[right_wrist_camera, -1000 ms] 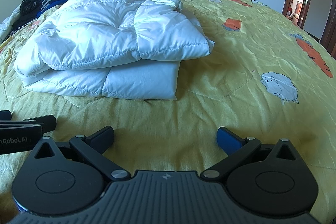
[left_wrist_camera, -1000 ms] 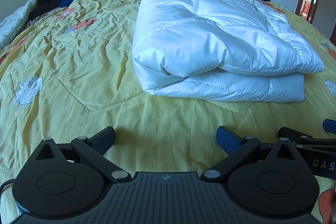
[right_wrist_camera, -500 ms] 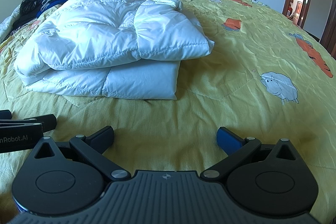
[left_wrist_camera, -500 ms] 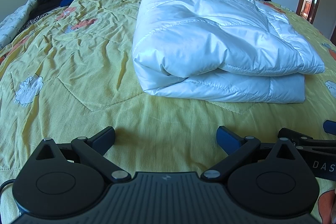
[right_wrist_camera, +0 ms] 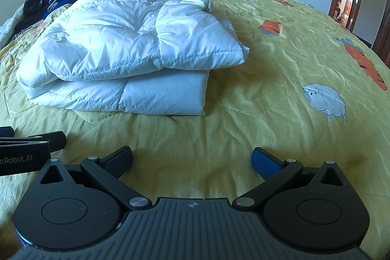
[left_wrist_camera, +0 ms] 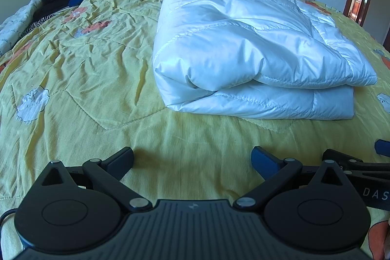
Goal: Fold small clothes
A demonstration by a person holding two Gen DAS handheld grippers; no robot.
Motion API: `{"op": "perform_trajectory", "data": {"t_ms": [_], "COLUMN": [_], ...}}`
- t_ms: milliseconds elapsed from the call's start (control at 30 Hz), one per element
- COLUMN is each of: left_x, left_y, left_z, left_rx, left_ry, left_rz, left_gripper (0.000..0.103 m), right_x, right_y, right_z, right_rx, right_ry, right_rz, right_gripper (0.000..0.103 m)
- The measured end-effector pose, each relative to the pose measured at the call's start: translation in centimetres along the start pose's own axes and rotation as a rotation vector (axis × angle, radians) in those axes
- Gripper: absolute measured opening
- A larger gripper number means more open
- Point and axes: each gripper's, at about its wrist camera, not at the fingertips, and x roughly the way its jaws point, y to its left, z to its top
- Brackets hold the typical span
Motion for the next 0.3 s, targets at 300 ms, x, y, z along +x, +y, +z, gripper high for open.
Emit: {"op": "perform_trajectory", "data": {"t_ms": [300], "left_x": [-2.6], "left_y": [2.6], "left_z": [1.1], "left_rx": [-0.041], "left_ry": [-0.079], "left_rz": [-0.059], "left_gripper": [0.103], "right_x": [-0.8], "right_y": [-1.3], "right_z": [1.6], "right_rx": [0.013], "right_ry": [-0.037], "right_rz": [0.024], "right_gripper": [0.1]}}
